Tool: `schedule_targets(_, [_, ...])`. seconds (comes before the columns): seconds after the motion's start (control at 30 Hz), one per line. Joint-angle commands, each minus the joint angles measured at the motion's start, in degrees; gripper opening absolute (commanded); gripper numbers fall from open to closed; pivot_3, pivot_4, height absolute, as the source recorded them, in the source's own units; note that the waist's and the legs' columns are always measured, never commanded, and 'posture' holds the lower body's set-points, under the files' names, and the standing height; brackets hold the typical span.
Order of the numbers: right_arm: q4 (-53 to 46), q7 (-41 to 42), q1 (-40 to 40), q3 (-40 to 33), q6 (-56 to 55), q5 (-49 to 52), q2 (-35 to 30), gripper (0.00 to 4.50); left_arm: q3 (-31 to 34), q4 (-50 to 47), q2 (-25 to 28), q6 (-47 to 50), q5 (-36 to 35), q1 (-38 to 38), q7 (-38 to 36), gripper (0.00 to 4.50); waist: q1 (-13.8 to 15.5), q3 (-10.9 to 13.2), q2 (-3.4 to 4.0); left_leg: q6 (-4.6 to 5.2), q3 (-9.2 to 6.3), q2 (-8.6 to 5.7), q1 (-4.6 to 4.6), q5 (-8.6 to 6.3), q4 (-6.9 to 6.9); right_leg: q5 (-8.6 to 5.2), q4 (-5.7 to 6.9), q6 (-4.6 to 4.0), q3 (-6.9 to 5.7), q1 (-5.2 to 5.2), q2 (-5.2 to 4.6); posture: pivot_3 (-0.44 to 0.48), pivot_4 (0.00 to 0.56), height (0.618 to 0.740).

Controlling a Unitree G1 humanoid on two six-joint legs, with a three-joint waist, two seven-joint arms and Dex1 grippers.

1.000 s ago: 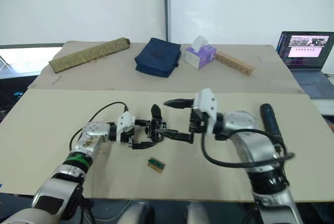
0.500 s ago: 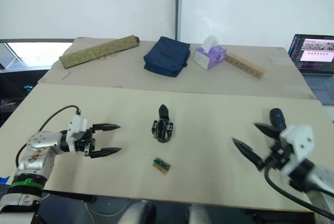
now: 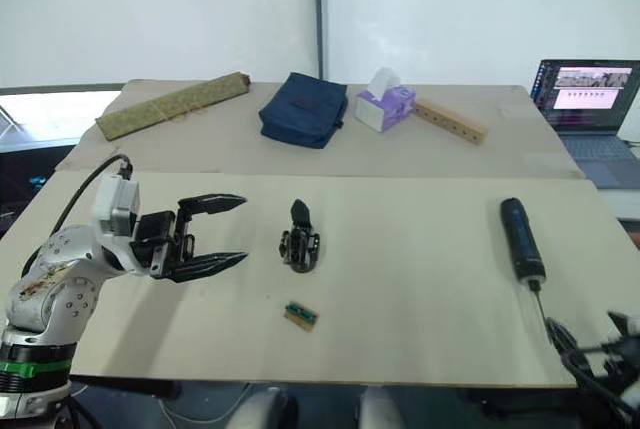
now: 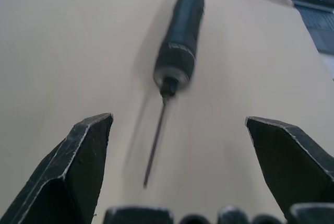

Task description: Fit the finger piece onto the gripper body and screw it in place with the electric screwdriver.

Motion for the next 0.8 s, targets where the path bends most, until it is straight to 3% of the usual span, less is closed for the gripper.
schedule_targets(0.03, [3.94,-1.21,-6.79,2.57,6.93,1.82,-6.15,4.50,-0.32,-1.27,-0.13,-0.80,0.70,-0.81,-0.14,4.47,0.26,0.03,-0.05,0.01,-0.01,-0.01,-0.03,0.00,0.00,0.00,0.00,0.01,0.03,-0.01,0.07,0.000,0.150,0.740])
schedule_targets(0.13, [14.57,-2.11,-17.67,6.93,15.09,2.06,-12.71,4.50,-1.35,-1.76,-0.09,-0.56,1.05,-1.41,-0.52,4.47,0.59,0.07,-0.12,0.01,-0.01,-0.06,-0.07,0.01,0.00,-0.02,0.00,0.03,0.02,-0.01,0.06,0.000,0.150,0.740])
schedule_targets(0.27, [33.52,4.83,-32.11,18.06,11.85,-1.99,-20.07,4.50,-1.84,-1.71,-0.45,-1.64,2.23,-1.53,-0.07,4.47,0.79,0.12,-0.16,0.04,0.09,-0.12,-0.08,0.02,0.00,0.02,-0.06,0.08,0.08,0.00,0.01,0.000,0.150,0.740])
schedule_targets(0.5, [55.21,8.78,-47.82,33.29,6.10,-12.32,-23.20,4.50,-1.07,-2.84,0.62,-3.71,3.61,0.93,-1.07,4.47,0.55,0.14,-0.14,0.13,0.25,-0.09,-0.10,-0.03,0.00,0.03,-0.01,0.10,0.10,-0.09,0.02,0.000,0.150,0.740])
schedule_targets(0.6, [59.25,12.00,-51.45,36.27,5.17,-13.63,-23.60,3.64,-0.88,-4.07,0.87,-2.68,3.26,0.85,-0.22,4.50,0.54,0.16,-0.13,0.13,0.32,-0.10,-0.04,-0.03,0.00,0.09,0.00,0.18,0.29,-0.08,0.02,0.000,0.150,0.740])
schedule_targets(0.73, [59.68,15.79,-55.70,36.53,12.02,-11.80,-23.88,2.25,-0.33,-5.26,1.30,-2.06,2.95,1.98,0.36,4.50,0.54,0.17,-0.11,0.13,0.37,-0.09,-0.03,-0.03,0.00,0.11,-0.04,0.22,0.35,-0.08,0.02,0.000,0.150,0.740])
schedule_targets(0.8, [58.68,15.02,-56.15,34.53,11.90,-11.66,-23.74,1.99,0.19,-4.77,1.32,-2.50,3.09,2.65,0.42,4.50,0.55,0.17,-0.10,0.14,0.37,-0.09,-0.04,-0.03,0.00,0.11,-0.03,0.22,0.37,-0.11,0.03,0.000,0.150,0.740])
